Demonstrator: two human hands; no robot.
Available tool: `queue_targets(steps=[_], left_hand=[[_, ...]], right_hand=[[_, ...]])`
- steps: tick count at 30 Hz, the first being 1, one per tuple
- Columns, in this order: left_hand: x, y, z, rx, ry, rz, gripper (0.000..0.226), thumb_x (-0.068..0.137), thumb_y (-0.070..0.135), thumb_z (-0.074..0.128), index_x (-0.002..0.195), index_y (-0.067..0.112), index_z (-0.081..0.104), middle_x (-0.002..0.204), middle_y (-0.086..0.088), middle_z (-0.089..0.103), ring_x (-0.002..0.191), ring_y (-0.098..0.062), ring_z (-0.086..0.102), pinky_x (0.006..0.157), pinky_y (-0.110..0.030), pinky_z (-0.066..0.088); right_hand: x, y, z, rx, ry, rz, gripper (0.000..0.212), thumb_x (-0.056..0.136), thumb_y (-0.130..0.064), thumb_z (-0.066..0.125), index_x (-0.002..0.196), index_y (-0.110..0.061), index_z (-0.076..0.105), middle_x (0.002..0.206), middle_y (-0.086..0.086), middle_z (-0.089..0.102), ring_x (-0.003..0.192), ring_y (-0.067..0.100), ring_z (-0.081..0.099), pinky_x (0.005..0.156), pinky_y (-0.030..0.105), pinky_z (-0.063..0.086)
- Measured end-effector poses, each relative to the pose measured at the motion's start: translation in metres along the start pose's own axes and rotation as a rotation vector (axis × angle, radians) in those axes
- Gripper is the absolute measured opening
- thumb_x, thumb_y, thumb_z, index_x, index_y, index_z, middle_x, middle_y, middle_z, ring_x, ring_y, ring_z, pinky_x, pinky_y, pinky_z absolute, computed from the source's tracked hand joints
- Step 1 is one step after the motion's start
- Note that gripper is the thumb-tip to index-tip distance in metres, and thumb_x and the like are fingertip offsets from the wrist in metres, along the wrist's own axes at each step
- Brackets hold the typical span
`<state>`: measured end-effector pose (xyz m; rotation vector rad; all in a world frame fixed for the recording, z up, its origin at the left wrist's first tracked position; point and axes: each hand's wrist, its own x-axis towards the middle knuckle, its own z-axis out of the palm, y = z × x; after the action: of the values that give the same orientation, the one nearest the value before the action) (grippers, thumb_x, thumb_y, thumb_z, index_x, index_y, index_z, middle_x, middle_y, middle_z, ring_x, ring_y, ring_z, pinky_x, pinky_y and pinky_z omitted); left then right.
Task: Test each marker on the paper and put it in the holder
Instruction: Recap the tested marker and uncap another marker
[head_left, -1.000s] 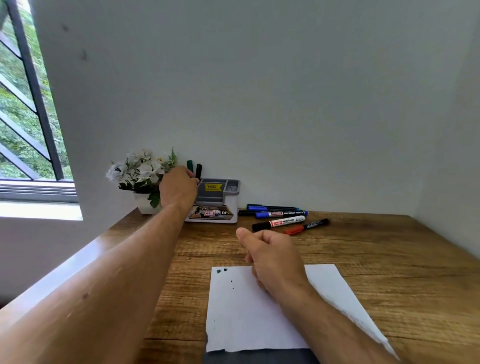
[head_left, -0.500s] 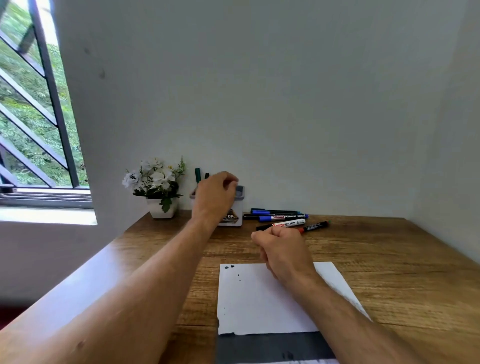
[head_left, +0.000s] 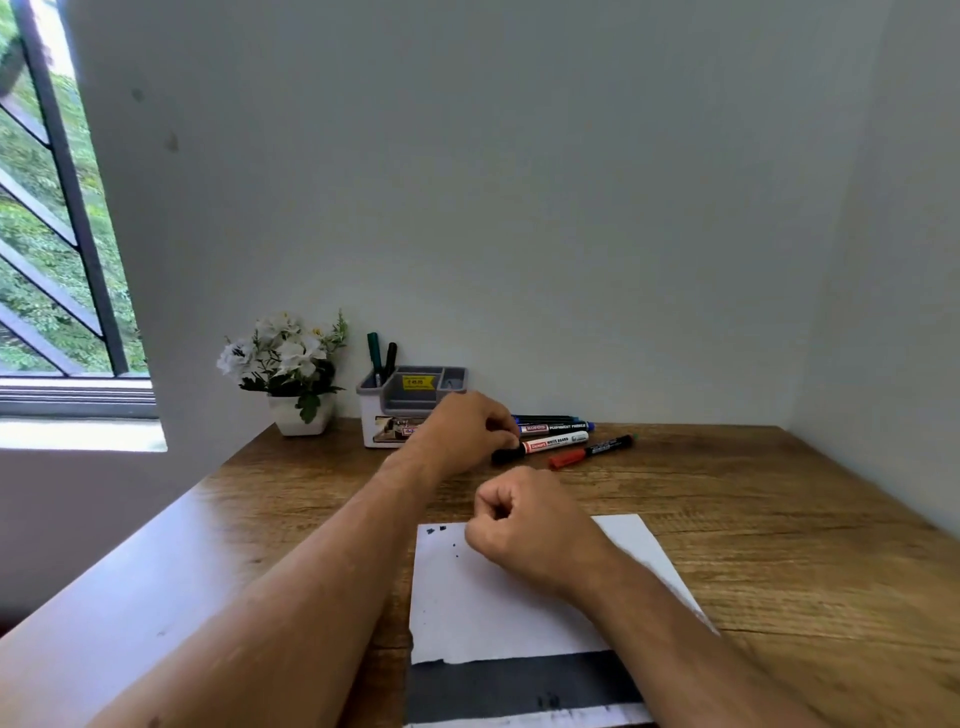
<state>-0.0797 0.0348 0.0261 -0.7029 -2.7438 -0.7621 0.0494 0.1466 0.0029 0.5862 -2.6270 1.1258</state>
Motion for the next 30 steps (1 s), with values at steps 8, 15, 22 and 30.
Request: queue_targets(steps=[8,15,22,30], left_hand=[[0.006,0.038,0.017,0.008,-0.342,0.133,0.037,0.101,0.028,0.054,0.137,0.030,0.059,0.134,-0.001,0.063,0.117,-0.013,0.056,0.096,-0.022,0.038],[0.005,0.046,0.014,-0.022,-0.315,0.064,0.031,0.100,0.021,0.054,0.128,0.016,0.068,0.128,-0.006,0.067,0.119,-0.020,0.059,0.098,-0.024,0.042],[-0.003,0.050,0.008,0.006,-0.215,0.012,0.029,0.098,0.010,0.054,0.124,0.009,0.068,0.126,-0.013,0.066,0.118,-0.027,0.059,0.103,-0.035,0.045],[-0.014,0.042,-0.012,-0.077,0.005,-0.028,0.026,0.092,0.012,0.060,0.111,0.016,0.077,0.110,-0.003,0.075,0.097,-0.015,0.067,0.089,-0.026,0.053]], right_hand=[[0.004,0.008,0.001,0.011,0.026,-0.018,0.021,0.064,-0.025,0.056,0.045,-0.018,0.050,0.042,-0.007,0.046,0.042,0.005,0.038,0.045,0.027,0.034],[0.005,0.008,0.002,-0.002,0.056,-0.036,0.023,0.064,-0.028,0.055,0.044,-0.019,0.049,0.042,-0.008,0.046,0.043,0.005,0.039,0.045,0.027,0.035],[0.007,0.011,0.002,-0.001,0.103,-0.049,0.023,0.063,-0.026,0.054,0.042,-0.020,0.047,0.039,-0.009,0.043,0.041,0.006,0.038,0.042,0.019,0.030],[0.005,0.012,-0.004,0.050,0.227,0.024,0.031,0.072,-0.022,0.060,0.044,-0.021,0.047,0.042,-0.010,0.045,0.043,0.004,0.043,0.040,0.013,0.033]])
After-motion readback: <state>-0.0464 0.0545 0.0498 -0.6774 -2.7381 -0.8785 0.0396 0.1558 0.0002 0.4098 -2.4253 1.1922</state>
